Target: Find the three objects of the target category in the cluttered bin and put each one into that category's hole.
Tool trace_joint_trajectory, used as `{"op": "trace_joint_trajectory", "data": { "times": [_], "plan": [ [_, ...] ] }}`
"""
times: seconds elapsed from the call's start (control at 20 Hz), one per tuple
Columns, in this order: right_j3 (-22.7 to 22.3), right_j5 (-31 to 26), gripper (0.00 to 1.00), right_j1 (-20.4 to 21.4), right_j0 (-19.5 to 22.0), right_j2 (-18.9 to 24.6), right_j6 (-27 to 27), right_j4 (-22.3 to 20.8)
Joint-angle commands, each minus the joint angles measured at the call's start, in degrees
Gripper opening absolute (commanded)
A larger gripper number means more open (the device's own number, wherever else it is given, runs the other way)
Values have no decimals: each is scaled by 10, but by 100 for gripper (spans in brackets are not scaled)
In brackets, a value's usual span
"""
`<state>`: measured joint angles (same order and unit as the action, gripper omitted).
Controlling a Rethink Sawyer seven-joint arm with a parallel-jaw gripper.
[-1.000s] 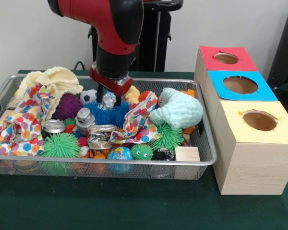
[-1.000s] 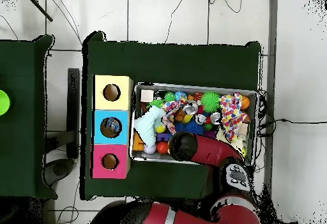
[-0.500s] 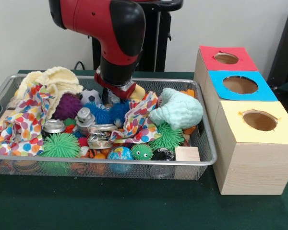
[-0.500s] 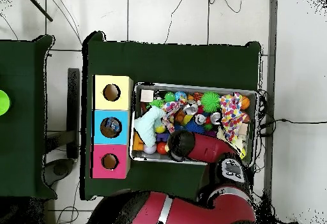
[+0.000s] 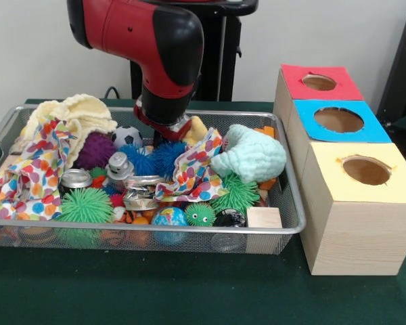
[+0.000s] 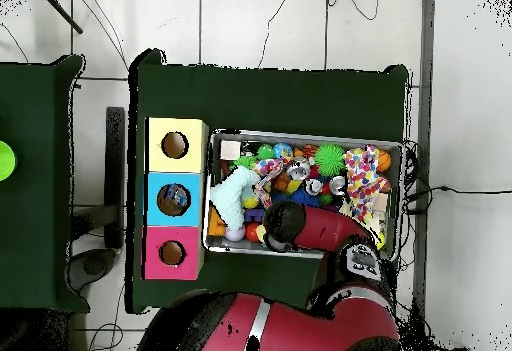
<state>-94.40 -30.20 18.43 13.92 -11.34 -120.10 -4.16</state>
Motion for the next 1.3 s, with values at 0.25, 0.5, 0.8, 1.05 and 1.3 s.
{"op": "trace_joint_trajectory", "data": {
  "times": [0.25, 0.5, 0.8, 1.05, 1.3],
  "plan": [
    [19, 80, 0, -25, 11, 48, -31, -22],
    [-31, 109, 0, 77, 25, 63, -7, -39],
    [-57, 52, 0, 181, 27, 69, 14, -39],
    [-49, 26, 0, 190, 35, 75, 21, -36],
    [-51, 13, 0, 178, 43, 77, 16, -34]
  ]
}}
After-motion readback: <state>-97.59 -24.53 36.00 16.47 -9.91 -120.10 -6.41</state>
